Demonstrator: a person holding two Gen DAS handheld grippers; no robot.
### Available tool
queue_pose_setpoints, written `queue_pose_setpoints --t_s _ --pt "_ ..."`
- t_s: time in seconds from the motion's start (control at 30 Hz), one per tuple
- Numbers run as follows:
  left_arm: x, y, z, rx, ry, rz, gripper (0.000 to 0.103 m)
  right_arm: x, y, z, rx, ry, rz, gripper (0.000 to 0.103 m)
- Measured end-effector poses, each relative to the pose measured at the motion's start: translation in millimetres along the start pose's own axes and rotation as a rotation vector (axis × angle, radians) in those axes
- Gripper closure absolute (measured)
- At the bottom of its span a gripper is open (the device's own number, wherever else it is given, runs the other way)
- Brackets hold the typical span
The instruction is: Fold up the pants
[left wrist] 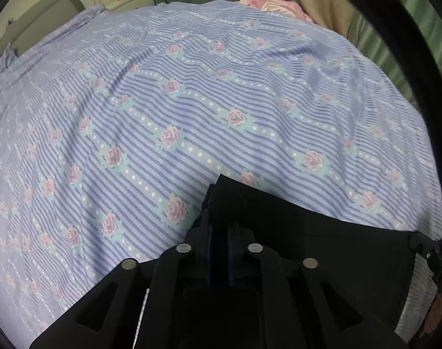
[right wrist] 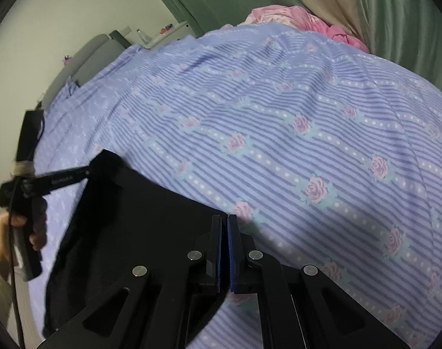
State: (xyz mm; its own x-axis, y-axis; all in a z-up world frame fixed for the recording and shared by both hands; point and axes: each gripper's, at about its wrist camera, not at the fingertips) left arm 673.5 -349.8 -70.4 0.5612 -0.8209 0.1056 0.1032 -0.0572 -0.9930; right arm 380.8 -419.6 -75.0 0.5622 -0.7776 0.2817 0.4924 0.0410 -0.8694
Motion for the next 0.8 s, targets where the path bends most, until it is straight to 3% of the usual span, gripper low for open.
queue_pose_setpoints --t_s 0.03,0.1,0.17,0.2,0.3,0.47,0.6,0.8 --pt "3.2 2.2 -2.6 0.008 -0.014 0.003 0.081 0.1 3.3 -0.7 -0.008 0.0 0.012 0.098" --pt "6.7 -0.6 -4.1 0.046 -0.042 -0.002 0.059 -2.6 3.4 -1.6 -0.018 0.003 0.024 0.096" --pt "-0.4 -17.0 -7.8 0.081 -0.055 -0.058 0.046 -4.4 -5.3 -1.2 -0.043 -0.008 0.013 0.085" --pt "-4.4 -25.7 -9.0 0.084 -0.057 -0.087 0.043 -6.4 -12.2 0.8 -0.058 -0.03 -0.008 0.075" --pt "-33.6 -59.7 -12.1 0.061 -0.07 -0.174 0.04 -14.4 -39.6 10.7 -0.08 -0.143 -0.069 0.071" --pt "-111.5 -101.8 -20.3 0.018 -0.097 -0.248 0.04 -39.4 -71.8 27.0 -0.001 -0.361 -0.049 0.071" --pt "-181.5 -112.5 -29.5 -0.022 -0.175 -0.239 0.04 -69.4 -84.6 43.9 0.053 -0.522 0.011 0.071" --pt "-254.0 -103.7 -42.5 -0.068 -0.35 -0.21 0.04 -113.6 -74.1 73.8 0.107 -0.695 0.122 0.071"
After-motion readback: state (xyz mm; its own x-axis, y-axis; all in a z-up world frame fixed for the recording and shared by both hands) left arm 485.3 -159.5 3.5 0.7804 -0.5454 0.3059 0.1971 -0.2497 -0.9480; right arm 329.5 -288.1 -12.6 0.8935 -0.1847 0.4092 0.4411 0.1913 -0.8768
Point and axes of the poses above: each gripper's, at about its wrist camera, not at the fingertips, and y roughly the way its jaws point, z to its left, x to its top, and after that the axes turned 14 degrees about z, right-handed
